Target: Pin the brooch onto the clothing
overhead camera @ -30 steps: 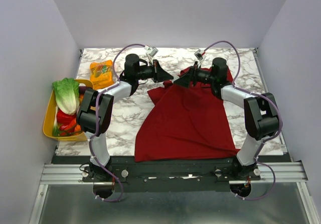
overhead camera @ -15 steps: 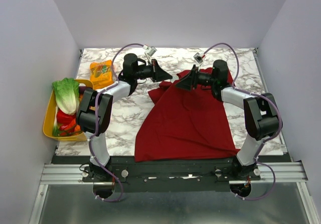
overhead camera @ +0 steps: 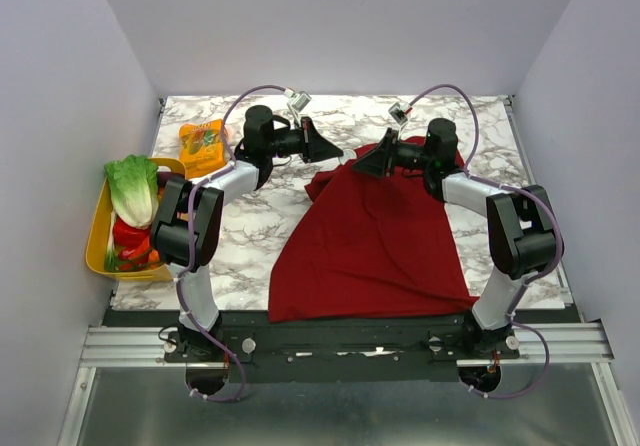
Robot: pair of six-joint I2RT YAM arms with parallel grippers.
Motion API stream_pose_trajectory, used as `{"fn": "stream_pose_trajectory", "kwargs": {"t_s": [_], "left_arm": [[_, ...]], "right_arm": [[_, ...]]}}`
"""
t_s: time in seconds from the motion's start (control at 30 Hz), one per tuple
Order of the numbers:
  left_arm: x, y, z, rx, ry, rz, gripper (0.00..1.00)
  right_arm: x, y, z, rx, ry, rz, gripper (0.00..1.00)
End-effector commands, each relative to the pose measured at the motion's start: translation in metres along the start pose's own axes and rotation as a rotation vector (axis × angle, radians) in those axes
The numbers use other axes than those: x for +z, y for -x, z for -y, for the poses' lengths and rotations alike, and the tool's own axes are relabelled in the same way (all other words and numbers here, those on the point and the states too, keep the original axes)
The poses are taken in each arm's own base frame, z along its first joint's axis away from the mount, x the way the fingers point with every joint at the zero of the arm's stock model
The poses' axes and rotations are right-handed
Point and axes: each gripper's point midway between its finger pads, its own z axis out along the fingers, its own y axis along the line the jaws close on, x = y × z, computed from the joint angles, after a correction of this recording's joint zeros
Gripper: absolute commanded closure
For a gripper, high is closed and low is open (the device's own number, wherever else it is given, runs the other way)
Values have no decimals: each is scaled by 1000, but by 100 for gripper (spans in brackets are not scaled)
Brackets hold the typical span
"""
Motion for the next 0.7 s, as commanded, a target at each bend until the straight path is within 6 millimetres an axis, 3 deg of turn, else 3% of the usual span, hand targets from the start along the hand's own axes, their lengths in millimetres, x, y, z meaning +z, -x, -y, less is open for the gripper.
{"fn": "stream_pose_trajectory", "kwargs": {"t_s": [0.0,0.1,0.17,0.47,0.67], "left_arm": [[-6,8,13,45,-21,12,100],[-7,7,16,43,-32,14,100],[-7,8,18,46,-37,15,100],[-8,7,21,46,-44,11,100],[-6,8,26,49,-53,12,100]], "right_arm": [[1,14,-12,-53,36,18,55],[2,15,-9,-44,34,22,44],[3,15,-8,-38,42,24,42],[6,15,-6,-14,62,27,67],[9,14,-6,-8,70,24,67]]}}
